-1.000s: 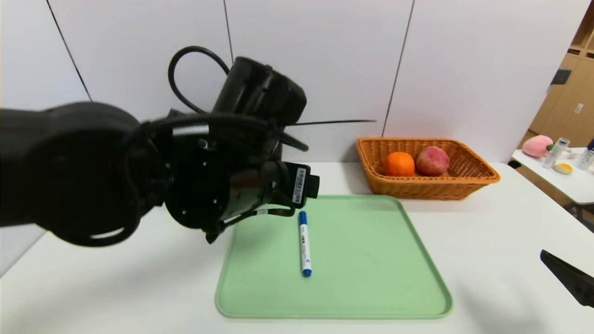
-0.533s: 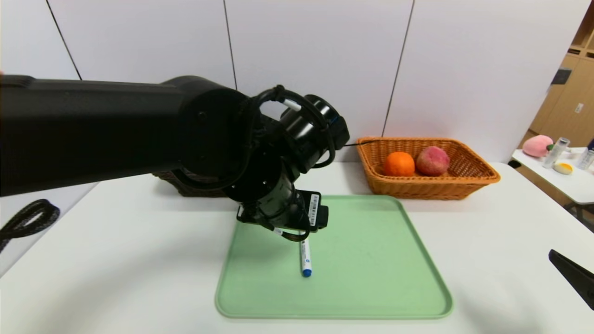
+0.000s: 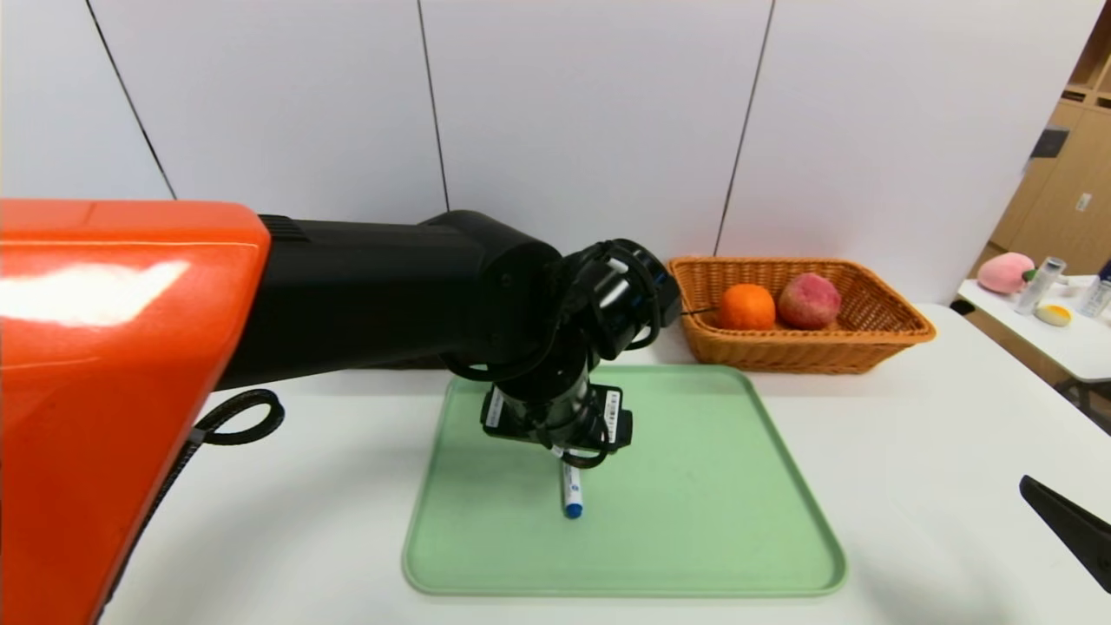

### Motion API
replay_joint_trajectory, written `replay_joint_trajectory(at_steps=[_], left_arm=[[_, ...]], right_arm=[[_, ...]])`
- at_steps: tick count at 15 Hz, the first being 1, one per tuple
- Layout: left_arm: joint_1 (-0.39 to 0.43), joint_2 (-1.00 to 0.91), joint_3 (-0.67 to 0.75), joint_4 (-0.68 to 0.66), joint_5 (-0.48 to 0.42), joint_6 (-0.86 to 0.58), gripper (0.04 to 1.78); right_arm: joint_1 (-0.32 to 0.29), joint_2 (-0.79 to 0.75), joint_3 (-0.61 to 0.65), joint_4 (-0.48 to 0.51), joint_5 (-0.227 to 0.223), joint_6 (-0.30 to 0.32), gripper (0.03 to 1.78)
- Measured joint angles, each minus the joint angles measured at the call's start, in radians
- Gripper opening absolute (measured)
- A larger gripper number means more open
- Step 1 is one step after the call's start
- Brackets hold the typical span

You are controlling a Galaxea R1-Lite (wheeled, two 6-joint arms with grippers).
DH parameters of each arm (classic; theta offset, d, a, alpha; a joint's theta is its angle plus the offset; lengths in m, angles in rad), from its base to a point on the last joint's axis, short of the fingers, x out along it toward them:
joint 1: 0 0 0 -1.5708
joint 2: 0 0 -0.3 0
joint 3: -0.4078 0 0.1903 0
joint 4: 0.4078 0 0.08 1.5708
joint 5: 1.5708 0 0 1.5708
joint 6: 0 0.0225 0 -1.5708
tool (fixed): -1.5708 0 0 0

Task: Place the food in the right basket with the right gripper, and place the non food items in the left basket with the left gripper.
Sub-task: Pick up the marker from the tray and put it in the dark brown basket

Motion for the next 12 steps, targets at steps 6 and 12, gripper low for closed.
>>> replay_joint_trajectory(at_steps=[6, 12], left_arm=[[0.026, 0.079, -0.039, -0.007, 0.0, -0.006, 1.69], [0.048, 0.106, -0.038, -0.053, -0.003, -0.005, 1.69]], right_arm=[[0.0, -0.001, -0.002, 0.001, 0.0, 0.002, 1.7], [0.0, -0.002, 0.002, 0.0, 0.0, 0.002, 1.7]])
